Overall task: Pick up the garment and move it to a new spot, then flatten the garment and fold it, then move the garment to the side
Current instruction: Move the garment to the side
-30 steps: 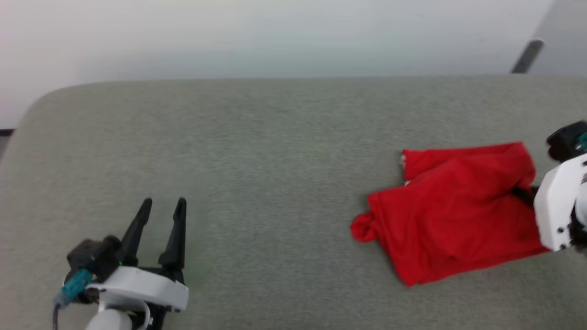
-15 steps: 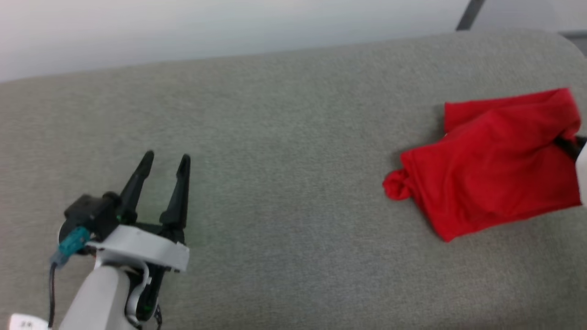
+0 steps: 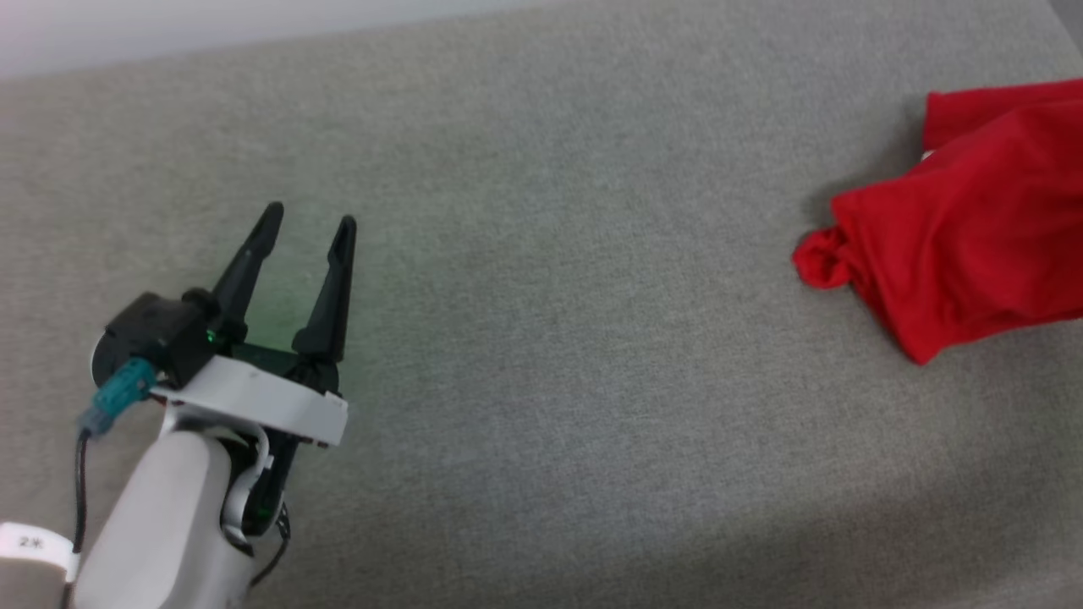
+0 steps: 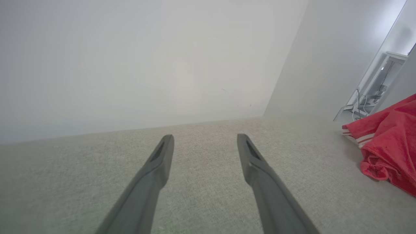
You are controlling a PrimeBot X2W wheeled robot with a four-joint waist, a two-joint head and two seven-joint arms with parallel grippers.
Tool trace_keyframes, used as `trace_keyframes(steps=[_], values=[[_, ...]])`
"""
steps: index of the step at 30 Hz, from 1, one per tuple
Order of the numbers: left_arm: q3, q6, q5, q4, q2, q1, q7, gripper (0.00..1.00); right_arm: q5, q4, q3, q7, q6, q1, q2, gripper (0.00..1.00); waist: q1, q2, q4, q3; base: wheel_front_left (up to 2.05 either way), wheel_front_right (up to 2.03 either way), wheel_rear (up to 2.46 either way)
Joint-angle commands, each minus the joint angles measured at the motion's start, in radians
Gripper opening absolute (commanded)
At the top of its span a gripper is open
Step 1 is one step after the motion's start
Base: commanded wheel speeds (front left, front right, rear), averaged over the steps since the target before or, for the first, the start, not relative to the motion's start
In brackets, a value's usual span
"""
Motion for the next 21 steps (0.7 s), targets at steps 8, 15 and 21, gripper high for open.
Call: trace_keyframes(steps=[8, 15, 21], values=[[-0.023, -0.006, 0.013, -0.015, 0.016, -0.058, 0.012, 1.0, -0.079, 0.128, 0.046, -0.097, -0.001, -0.079, -0.01, 0.0, 0.0, -0.0001, -0.039, 0.084, 0.0, 0.0, 0.0], [-0.035, -0.006, 0.011, -0.031, 0.033, -0.081, 0.021, 1.0, -0.139, 0.256, 0.045, -0.155, -0.001, -0.116, 0.024, 0.0, 0.0, -0.0001, -0.038, 0.118, 0.0, 0.0, 0.0], [-0.04, -0.007, 0.007, -0.041, 0.043, -0.095, 0.029, 1.0, -0.179, 0.363, 0.03, -0.198, -0.001, -0.132, 0.073, 0.0, 0.0, -0.0001, -0.034, 0.142, 0.0, 0.0, 0.0]])
